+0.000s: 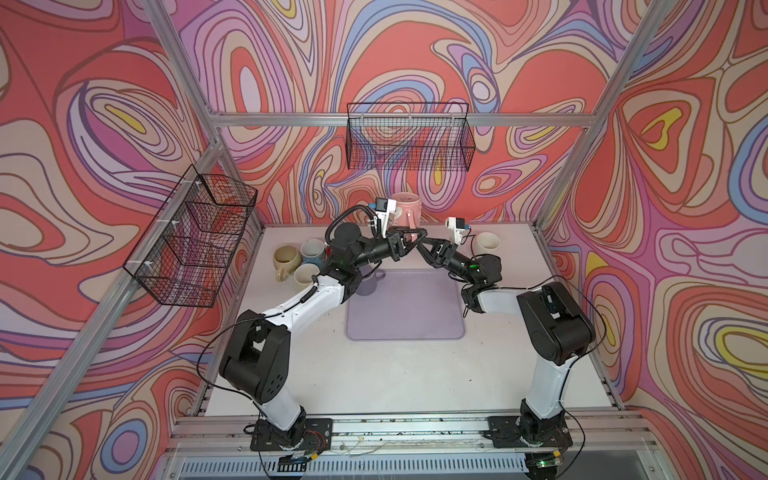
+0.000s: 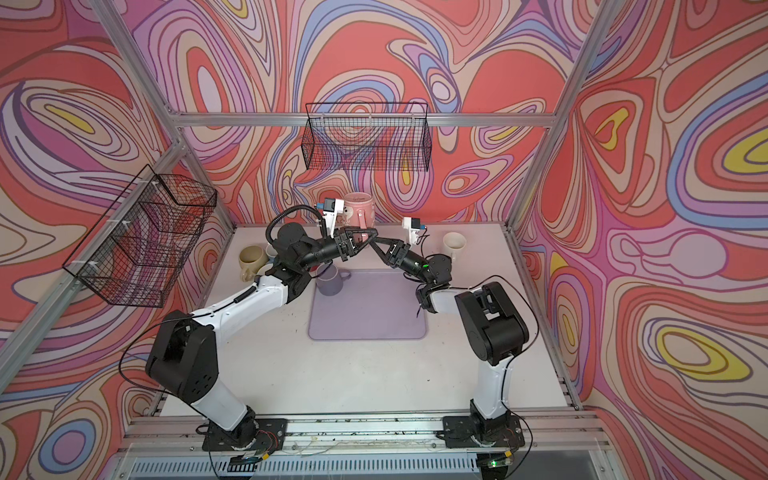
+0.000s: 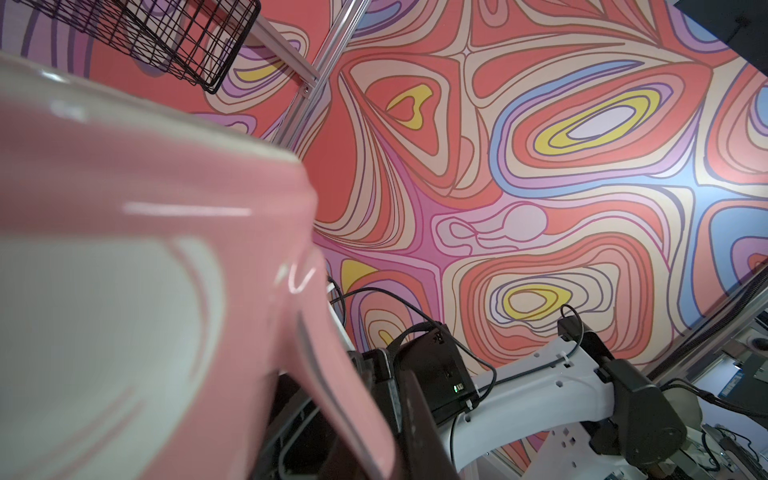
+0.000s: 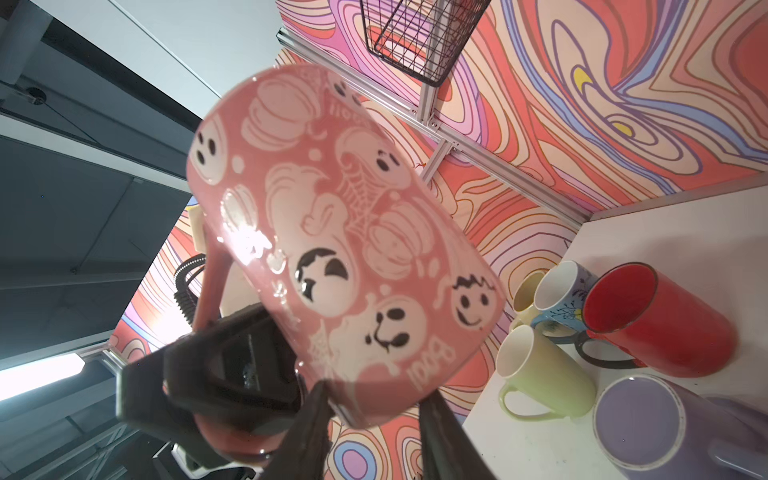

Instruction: Turn the mug right side up

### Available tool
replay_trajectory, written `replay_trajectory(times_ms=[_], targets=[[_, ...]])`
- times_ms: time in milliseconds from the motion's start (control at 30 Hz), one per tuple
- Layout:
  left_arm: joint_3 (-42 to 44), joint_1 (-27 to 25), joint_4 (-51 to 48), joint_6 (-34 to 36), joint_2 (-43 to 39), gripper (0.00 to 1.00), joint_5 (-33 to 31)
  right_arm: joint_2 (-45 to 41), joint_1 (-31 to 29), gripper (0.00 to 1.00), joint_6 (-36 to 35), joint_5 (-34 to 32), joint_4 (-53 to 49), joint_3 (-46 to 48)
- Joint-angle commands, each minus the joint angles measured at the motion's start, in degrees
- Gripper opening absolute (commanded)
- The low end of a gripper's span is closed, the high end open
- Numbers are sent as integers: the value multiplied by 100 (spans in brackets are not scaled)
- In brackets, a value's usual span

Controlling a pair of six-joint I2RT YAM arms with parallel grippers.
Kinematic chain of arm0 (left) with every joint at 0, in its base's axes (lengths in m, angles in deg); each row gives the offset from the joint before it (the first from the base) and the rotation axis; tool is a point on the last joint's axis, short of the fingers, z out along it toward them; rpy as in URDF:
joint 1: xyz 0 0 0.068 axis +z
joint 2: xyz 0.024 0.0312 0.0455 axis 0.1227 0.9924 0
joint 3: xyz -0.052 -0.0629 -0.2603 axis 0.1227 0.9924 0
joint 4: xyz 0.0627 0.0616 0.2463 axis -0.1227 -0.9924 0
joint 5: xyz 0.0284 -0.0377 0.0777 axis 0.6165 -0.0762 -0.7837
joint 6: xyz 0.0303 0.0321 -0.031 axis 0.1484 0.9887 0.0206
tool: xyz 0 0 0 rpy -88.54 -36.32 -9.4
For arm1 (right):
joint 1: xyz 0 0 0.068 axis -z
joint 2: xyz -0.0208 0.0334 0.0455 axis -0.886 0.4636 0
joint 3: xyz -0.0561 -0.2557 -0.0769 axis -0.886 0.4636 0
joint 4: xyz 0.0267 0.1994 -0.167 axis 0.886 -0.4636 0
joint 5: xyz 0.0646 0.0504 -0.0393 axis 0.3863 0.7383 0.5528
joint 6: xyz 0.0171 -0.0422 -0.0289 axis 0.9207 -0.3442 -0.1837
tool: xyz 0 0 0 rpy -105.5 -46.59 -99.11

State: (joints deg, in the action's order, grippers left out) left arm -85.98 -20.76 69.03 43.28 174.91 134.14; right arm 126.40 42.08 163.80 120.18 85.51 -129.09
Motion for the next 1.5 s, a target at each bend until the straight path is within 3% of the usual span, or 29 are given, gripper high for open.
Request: replay_trajectory(times_ms=[0,533,867,1100,1467], targets=[[-154,-40,1167,-32,-274,0,63,144,1,36,238,-98,129,-296],[120,23,2091,-627,67,0,-126,196,-8,30,483,-346,131,-1287],[292,134,2912,-1282,808,0,-279,35,-49,27,442,-328,125,-1354],[291,134,2944,-1361,965,0,-350,-21,-74,26,308,-232,129,-1451],[547,128,3159,-1647,1177,12,-579,-84,-93,22,57,-141,118,-1792]])
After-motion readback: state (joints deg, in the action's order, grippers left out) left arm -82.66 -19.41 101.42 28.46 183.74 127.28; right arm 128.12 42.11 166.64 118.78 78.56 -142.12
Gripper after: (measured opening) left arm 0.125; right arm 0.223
